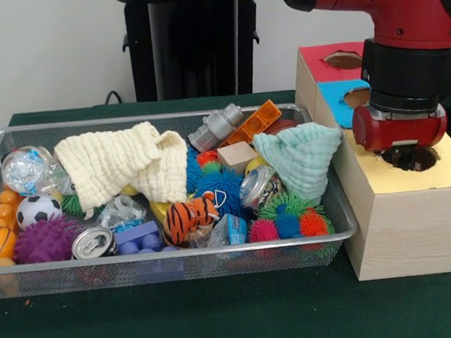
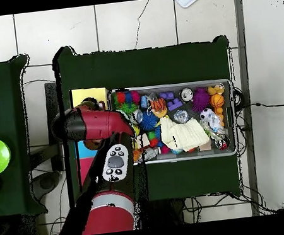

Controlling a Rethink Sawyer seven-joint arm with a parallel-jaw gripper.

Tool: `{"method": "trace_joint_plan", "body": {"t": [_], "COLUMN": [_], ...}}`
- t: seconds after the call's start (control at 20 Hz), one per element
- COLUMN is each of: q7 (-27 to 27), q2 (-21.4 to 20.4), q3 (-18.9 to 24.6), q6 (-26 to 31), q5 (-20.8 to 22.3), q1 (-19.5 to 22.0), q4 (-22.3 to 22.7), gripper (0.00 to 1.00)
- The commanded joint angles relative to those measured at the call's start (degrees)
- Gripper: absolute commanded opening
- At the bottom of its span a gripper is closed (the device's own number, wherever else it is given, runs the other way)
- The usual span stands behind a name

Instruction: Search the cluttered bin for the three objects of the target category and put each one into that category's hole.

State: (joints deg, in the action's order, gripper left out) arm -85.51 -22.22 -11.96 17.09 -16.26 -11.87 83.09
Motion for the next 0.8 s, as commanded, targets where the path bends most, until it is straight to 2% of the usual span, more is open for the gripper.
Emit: {"method": "trace_joint_plan", "body": {"t": [0.05,0.3,0.45,0.6,0.8], "q7": [-5.65,-6.88,-9.1,-8.65,-10.53], "q2": [4.48,2.53,-1.44,-5.76,-9.12], "q3": [3.84,2.24,-0.07,-1.32,-3.88], "q6": [1.29,4.16,7.56,12.78,18.29], "q5": [4.22,3.41,2.44,2.61,2.03], "q1": [2.62,1.33,-0.73,-1.85,-3.59], "q4": [1.73,1.64,3.21,3.84,3.59], "gripper": [0.0,0.0,0.0,0.0,0.0]}}
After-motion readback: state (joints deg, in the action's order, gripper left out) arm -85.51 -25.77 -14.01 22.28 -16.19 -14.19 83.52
